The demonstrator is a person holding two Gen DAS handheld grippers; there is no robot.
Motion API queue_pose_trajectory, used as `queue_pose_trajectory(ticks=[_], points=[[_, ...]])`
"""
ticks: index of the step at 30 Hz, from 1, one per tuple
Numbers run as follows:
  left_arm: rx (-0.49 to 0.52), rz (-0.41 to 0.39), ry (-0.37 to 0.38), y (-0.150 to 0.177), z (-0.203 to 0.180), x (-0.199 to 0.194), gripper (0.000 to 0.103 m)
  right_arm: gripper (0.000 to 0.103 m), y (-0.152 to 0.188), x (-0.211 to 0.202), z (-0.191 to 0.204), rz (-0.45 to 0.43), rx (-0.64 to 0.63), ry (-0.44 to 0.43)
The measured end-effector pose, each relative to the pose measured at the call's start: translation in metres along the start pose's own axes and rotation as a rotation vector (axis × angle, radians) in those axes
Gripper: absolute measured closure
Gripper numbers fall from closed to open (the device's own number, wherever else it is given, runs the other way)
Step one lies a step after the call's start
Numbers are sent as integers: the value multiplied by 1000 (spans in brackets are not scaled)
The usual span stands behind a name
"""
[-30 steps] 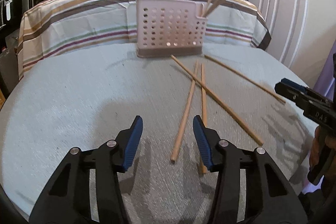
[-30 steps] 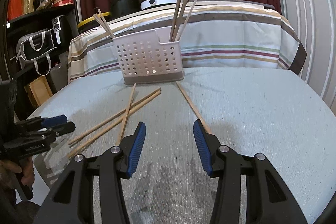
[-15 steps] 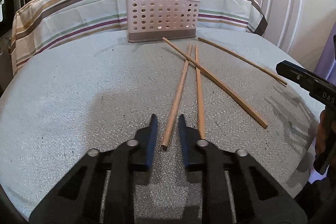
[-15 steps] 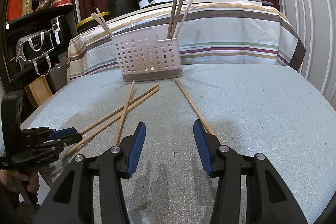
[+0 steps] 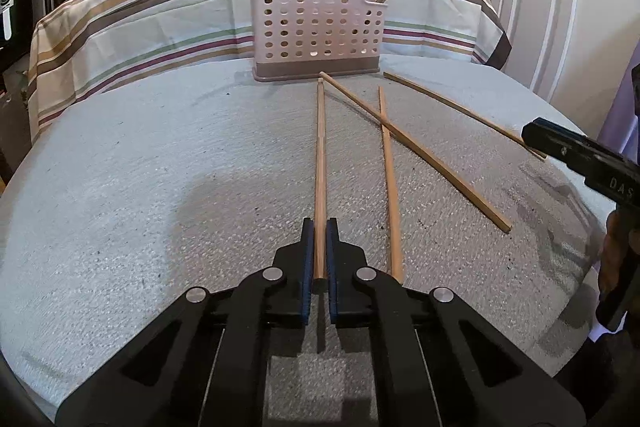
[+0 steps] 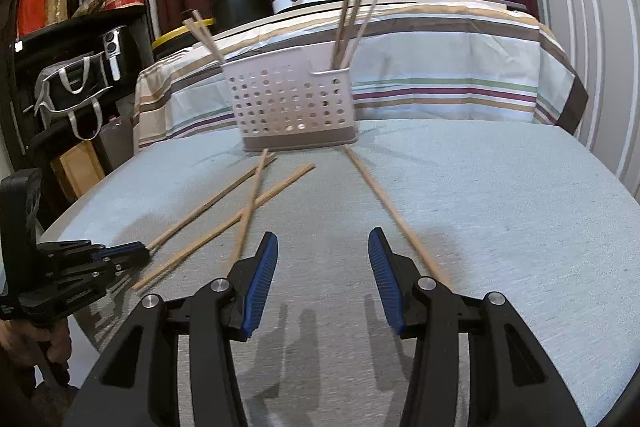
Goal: Organize utensils
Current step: 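Grasp a chopstick with the left tool while the right tool lowers toward chopsticks, then grasp another chopstick with the right tool while the left tool holds its chopstick, then lift both held chopsticks and lower them into the pink caddy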
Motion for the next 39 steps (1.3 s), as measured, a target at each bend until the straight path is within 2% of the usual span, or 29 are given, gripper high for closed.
queue_pose_trajectory(ticks=[12,16,19,20,29,39], points=[[-37,4,-26,7,15,-5,97,63,21,25,52,101,-100,-104],[-44,4,-26,8,16,-5,97,76,30,34,52,152,-102,-94],[-46,1,-26,8,16,-5,97,95,30,34,48,157,-91,-89],[-48,1,-27,8,16,-6,97,96,30,33,47,156,-82,-91],[-59,-22,-38,6,20,-11,97,96,18,17,43,86,-102,-44],[-80,-104,-56,-13,24,-35,97,96,-6,-7,35,-10,-93,-20]])
Point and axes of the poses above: each gripper's, at about its wrist camera, not at the fingertips, and x roughly the way its jaws point, z to its left, y to its underside, the point moved 5 cm from there along x, roughly the way its jaws point, and after that the axes turned 8 degrees about -y, right-handed, at the moved point
